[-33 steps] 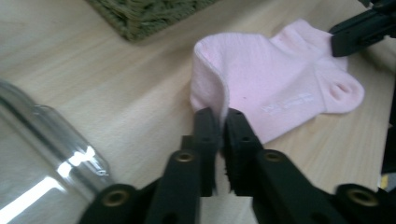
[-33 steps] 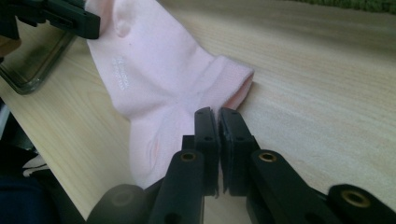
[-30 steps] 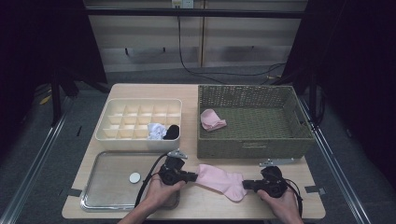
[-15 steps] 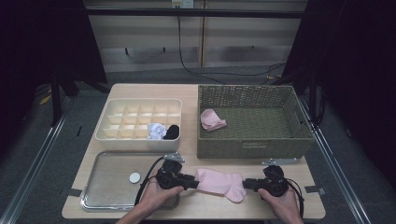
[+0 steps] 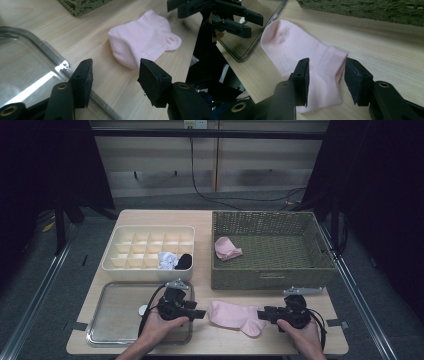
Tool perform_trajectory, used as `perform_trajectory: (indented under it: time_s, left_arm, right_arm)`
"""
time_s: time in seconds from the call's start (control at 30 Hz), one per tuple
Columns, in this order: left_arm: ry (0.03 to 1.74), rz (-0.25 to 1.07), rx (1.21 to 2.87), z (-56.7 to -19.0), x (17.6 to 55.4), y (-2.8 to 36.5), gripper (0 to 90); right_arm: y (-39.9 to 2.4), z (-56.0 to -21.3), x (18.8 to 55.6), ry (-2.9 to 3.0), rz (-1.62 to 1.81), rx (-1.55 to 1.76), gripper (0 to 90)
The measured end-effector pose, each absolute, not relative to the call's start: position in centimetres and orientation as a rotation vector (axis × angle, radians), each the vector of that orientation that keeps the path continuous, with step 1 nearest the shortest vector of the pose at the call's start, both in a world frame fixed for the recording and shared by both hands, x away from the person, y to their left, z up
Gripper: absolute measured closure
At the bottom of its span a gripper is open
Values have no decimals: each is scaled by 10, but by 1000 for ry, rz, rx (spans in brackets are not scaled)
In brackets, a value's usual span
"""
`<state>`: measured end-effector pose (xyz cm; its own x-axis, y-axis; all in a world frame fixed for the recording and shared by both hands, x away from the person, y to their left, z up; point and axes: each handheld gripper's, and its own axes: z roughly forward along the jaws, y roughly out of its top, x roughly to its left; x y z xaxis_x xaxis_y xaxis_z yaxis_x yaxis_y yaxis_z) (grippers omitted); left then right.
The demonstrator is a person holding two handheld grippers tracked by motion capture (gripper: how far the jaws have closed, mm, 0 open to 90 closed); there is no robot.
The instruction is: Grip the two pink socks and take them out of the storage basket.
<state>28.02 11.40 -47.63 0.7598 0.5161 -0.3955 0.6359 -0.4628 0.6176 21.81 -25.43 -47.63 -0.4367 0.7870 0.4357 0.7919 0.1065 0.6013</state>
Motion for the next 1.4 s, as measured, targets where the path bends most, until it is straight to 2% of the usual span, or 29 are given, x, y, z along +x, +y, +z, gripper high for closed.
perform_trajectory:
  time_s: [0.43,0.83,1.1,1.4]
  left_arm:
    - [860,-179,2115,-466,266,154,447]
    - [938,-122,2010,-463,265,193,447]
    - [984,-69,2016,-466,266,200,407]
    - [995,-37,2002,-466,266,202,366]
  right_arm:
    - [-251,-460,221,-2330,-1331,-1624,492]
    - [-244,-446,226,-2323,-1393,-1561,523]
    - [-244,-429,232,-2310,-1433,-1537,550]
    - [-248,-401,239,-2302,-1474,-1525,521]
